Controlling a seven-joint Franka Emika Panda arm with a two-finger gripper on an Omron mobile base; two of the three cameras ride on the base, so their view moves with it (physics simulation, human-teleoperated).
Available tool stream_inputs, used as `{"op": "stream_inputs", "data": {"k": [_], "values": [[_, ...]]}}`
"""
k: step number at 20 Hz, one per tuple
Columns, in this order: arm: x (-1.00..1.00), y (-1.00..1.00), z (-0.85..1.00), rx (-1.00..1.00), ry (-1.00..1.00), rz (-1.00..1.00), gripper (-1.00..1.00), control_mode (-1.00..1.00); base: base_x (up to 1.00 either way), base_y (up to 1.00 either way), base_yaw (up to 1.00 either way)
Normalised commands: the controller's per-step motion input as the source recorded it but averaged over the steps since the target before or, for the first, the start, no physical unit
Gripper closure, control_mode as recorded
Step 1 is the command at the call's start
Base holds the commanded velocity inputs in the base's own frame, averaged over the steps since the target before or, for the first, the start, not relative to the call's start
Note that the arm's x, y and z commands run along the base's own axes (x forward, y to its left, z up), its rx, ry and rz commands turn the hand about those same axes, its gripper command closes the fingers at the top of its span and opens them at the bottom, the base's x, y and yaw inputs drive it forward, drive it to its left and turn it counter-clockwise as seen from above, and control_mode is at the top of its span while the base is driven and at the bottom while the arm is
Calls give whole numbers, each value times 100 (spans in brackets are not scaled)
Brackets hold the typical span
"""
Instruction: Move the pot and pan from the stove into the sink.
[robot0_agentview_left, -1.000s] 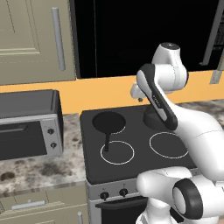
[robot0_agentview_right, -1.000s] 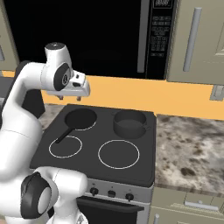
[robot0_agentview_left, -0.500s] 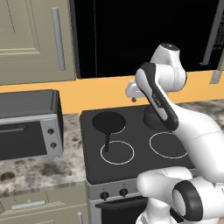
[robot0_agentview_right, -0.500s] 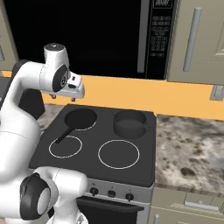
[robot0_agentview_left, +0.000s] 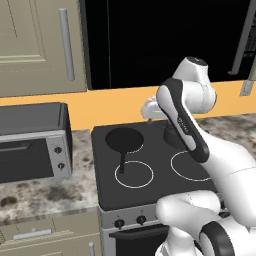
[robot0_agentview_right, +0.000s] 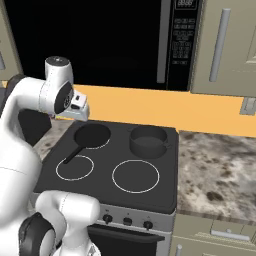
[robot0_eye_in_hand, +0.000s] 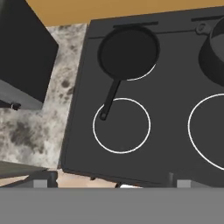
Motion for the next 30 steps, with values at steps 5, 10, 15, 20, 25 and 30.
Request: {"op": "stream_inputs", "data": {"k": [5, 10, 15, 20, 25, 30], "values": [[-47, 25, -24, 0, -3, 0, -100, -100, 0, 0, 0], [-22, 21, -34, -2, -6, 0, -100, -100, 0, 0, 0], [9, 14, -24, 0, -4, -3, -100, -100, 0, 0, 0], [27, 18, -23, 0, -5, -7, -100, -100, 0, 0, 0], [29, 25, -26, 0, -2, -9, -100, -100, 0, 0, 0], [25, 18, -34, 0, -2, -9, -100, -100, 0, 0, 0]]}}
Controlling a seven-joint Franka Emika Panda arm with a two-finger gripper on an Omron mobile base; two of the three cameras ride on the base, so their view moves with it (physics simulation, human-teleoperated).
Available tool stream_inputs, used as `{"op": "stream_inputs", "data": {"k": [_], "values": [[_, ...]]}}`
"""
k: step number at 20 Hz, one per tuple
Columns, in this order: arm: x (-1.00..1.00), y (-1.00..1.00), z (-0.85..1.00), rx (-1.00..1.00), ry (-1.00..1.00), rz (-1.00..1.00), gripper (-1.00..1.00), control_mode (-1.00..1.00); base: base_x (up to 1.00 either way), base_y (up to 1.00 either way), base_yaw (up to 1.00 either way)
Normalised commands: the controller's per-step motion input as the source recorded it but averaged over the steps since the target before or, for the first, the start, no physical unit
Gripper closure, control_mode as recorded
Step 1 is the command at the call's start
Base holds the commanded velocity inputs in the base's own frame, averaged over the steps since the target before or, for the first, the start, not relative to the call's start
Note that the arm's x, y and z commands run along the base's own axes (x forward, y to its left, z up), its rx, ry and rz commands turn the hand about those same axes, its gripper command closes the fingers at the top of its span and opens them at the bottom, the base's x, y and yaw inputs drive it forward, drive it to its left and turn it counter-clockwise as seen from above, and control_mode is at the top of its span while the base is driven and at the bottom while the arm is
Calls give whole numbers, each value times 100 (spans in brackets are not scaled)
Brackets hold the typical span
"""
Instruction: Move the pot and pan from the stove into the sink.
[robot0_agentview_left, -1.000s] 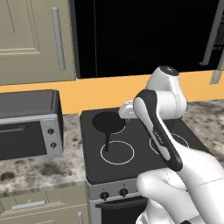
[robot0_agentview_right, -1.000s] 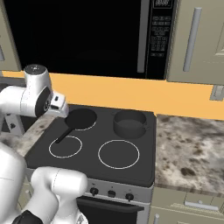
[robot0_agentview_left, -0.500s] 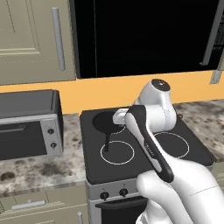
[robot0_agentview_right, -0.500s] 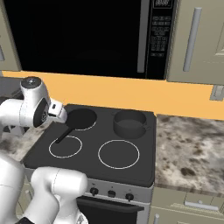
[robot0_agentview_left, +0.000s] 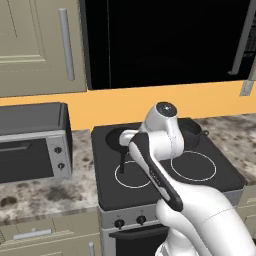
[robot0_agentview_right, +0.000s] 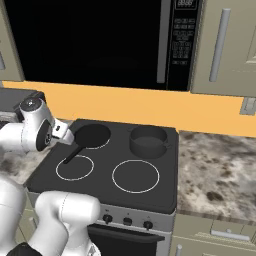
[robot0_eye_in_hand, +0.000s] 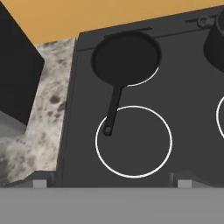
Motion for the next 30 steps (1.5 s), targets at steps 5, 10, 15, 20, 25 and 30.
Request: {"op": "stream_inputs", "data": {"k": [5, 10, 15, 20, 25, 30], "values": [[26, 9, -33, 0, 0, -8, -100, -100, 0, 0, 0], [0, 1, -4, 0, 2, 0, -100, -100, 0, 0, 0], [7, 0, -15, 0, 1, -1, -100, -100, 0, 0, 0], [25, 1, -33, 0, 2, -2, -100, -100, 0, 0, 0], [29, 1, -38, 0, 1, -3, -100, -100, 0, 0, 0], [32, 4, -38, 0, 1, -3, -100, -100, 0, 0, 0]]}}
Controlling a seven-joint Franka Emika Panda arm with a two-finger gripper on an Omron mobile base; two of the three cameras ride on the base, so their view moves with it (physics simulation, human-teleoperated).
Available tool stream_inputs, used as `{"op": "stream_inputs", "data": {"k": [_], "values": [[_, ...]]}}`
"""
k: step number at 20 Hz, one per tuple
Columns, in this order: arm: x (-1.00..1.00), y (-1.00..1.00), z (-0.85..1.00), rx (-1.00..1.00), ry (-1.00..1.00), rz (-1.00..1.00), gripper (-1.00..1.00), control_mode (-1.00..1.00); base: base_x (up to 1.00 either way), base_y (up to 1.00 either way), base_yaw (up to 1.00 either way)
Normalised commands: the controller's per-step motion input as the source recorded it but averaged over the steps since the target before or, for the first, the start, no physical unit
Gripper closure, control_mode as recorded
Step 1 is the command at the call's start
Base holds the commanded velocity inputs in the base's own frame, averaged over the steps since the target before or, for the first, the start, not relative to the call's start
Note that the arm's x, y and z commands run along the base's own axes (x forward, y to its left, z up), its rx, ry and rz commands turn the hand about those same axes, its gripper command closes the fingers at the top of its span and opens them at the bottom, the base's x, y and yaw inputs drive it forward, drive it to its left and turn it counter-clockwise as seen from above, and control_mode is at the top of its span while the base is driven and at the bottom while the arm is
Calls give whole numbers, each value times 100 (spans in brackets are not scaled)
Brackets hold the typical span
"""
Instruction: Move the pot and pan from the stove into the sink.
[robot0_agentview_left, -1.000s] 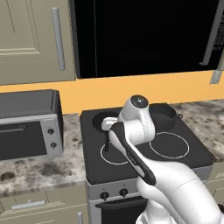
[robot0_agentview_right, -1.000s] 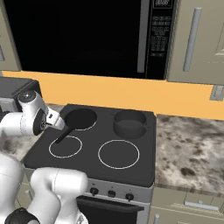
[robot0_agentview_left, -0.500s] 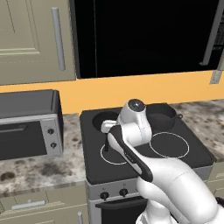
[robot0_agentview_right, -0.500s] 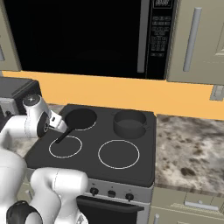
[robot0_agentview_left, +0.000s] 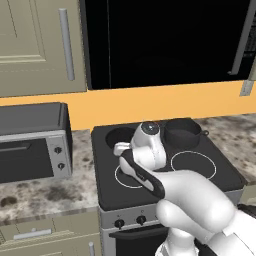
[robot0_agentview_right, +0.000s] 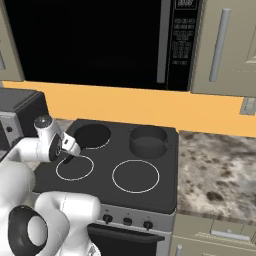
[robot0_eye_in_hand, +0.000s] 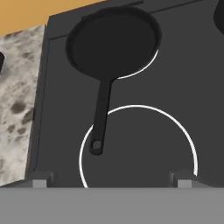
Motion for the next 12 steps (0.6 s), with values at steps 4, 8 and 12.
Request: {"op": "stream_inputs", "data": {"k": [4, 8, 12], "values": [[30, 9, -35, 0, 1, -4, -100, -100, 0, 0, 0], [29, 10, -34, 0, 2, -4, -100, -100, 0, 0, 0], [29, 9, -27, 0, 2, -3, -100, -100, 0, 0, 0]]}}
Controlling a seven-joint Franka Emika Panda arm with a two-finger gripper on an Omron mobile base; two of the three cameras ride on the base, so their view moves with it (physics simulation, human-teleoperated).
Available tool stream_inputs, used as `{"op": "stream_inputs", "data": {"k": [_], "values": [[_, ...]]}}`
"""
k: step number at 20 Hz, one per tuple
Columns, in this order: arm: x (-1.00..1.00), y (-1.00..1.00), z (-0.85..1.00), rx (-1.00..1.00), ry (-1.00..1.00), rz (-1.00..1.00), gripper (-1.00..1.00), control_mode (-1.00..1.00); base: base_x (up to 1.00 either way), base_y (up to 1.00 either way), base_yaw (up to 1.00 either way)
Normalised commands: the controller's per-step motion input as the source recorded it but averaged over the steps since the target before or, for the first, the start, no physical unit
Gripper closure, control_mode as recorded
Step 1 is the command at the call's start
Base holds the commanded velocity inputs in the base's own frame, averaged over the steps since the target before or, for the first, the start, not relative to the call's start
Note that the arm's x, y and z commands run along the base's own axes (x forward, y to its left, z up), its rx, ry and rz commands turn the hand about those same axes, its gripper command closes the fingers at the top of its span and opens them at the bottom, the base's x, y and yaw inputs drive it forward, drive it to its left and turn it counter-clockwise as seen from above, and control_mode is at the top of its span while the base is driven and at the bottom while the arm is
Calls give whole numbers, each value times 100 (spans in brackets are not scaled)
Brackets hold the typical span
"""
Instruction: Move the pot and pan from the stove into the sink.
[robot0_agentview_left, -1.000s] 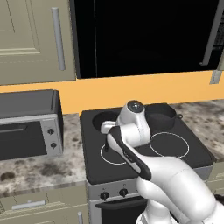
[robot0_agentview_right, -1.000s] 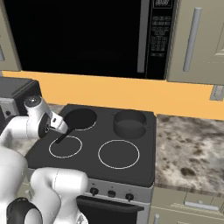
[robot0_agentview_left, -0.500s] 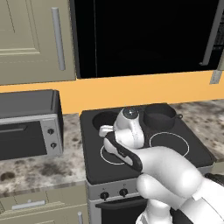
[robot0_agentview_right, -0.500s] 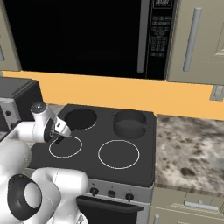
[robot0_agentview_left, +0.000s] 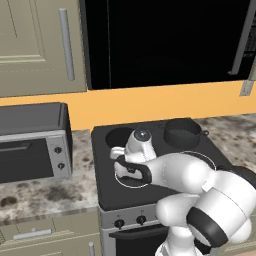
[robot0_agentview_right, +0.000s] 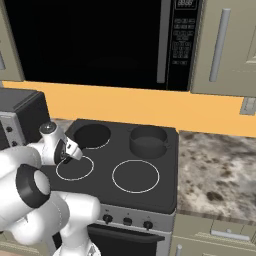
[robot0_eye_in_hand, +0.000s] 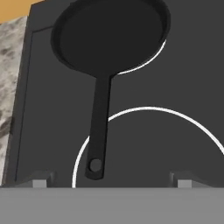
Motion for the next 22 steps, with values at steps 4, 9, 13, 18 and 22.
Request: {"op": "stream_inputs", "data": {"k": [4, 9, 13, 18, 22], "values": [[17, 3, -15, 0, 2, -1, -100, -100, 0, 0, 0], [3, 1, -4, 0, 0, 0, -100, -100, 0, 0, 0], [19, 9, -16, 0, 2, 0, -100, -100, 0, 0, 0], [23, 8, -24, -1, 3, -1, -100, -100, 0, 0, 0], [21, 3, -37, -5, 5, -1, -100, -100, 0, 0, 0]]}}
